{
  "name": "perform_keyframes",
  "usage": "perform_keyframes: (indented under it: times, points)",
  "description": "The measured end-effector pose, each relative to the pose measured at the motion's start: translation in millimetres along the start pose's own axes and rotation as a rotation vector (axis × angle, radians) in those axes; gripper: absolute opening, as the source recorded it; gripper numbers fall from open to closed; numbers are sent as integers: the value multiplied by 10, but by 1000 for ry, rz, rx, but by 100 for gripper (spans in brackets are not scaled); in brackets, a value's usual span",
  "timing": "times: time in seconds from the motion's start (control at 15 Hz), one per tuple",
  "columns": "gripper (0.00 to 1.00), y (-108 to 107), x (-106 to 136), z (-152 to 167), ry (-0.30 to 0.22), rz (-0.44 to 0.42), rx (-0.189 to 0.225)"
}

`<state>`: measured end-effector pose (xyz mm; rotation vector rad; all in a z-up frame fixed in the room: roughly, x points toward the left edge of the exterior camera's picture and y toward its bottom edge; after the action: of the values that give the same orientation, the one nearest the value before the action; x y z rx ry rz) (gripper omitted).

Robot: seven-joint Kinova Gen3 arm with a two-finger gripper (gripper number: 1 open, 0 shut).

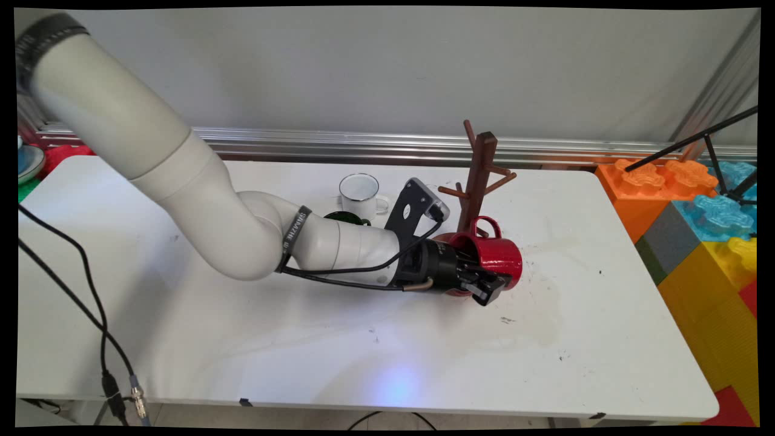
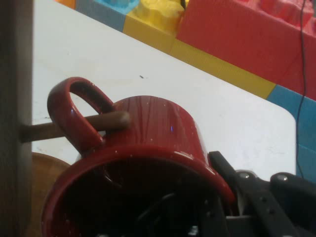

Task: Place the picked object on the table

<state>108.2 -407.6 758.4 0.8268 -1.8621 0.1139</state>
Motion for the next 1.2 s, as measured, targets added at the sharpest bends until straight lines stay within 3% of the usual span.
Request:
perform_keyframes:
  times: [0.67, 1.2]
  points:
    - [0, 321, 216, -277, 18, 49, -45]
    - [0, 521, 283, -569, -9, 85, -61]
